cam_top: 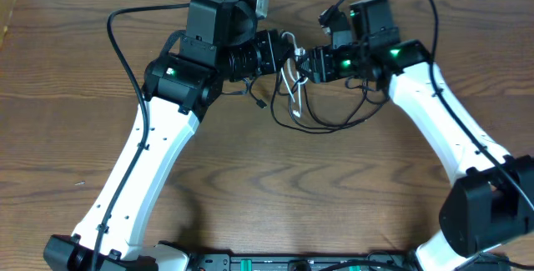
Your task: Untangle cables
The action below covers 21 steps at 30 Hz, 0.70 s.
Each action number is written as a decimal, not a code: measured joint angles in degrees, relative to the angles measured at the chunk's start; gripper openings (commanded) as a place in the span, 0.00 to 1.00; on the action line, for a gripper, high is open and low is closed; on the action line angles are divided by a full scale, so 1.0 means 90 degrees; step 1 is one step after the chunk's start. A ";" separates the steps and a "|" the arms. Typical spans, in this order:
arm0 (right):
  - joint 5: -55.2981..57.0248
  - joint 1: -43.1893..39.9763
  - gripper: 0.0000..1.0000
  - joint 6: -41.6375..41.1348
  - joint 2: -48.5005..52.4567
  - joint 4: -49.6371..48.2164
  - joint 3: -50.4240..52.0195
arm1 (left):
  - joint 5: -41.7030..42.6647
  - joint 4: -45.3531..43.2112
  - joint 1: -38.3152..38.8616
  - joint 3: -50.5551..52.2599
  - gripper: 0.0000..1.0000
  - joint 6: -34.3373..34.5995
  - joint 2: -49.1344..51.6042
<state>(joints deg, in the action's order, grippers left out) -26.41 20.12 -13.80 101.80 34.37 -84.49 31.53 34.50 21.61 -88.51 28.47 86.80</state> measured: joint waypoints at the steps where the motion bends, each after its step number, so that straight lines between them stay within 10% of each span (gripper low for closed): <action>1: 0.0107 0.0041 0.50 -0.0097 0.0041 -0.0046 0.0000 | -0.0002 0.0000 0.0000 0.0000 0.07 0.0000 0.0000; 9: 0.0529 0.0148 0.04 -0.0481 0.0670 -0.0255 0.0002 | -0.0002 0.0000 0.0000 0.0000 0.08 -0.0002 0.0000; 21: 0.0500 -0.0539 0.01 -0.0486 0.0185 0.0231 0.0002 | -0.0702 0.0202 0.0000 0.0000 0.08 0.0000 0.0000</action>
<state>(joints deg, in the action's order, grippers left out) -21.91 15.27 -18.17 103.46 36.45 -84.47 25.21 36.32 21.61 -88.51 28.47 86.80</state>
